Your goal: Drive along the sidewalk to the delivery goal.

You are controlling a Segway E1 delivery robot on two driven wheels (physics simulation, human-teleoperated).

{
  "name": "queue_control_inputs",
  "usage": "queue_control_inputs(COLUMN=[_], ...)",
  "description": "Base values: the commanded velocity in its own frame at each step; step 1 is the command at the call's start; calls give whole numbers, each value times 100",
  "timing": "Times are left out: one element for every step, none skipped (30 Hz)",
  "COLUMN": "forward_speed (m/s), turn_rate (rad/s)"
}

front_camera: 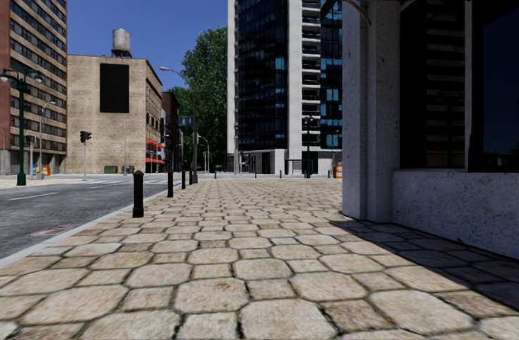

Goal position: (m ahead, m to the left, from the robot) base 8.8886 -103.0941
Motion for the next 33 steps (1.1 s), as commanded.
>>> queue_control_inputs(forward_speed=[200,200,200,200,200,200,200,200,200,200,200,200,200,200,200,200,200,200,200,200,200,200,200,200,200,200,200,200,200,200,200,200,200], turn_rate=[0,0,0,0,0,0,0,0,0,0,0,0,0,0,0,0,0,0,0,0,0,0,0,0,0,0,0,0,0,0,0,0,0])
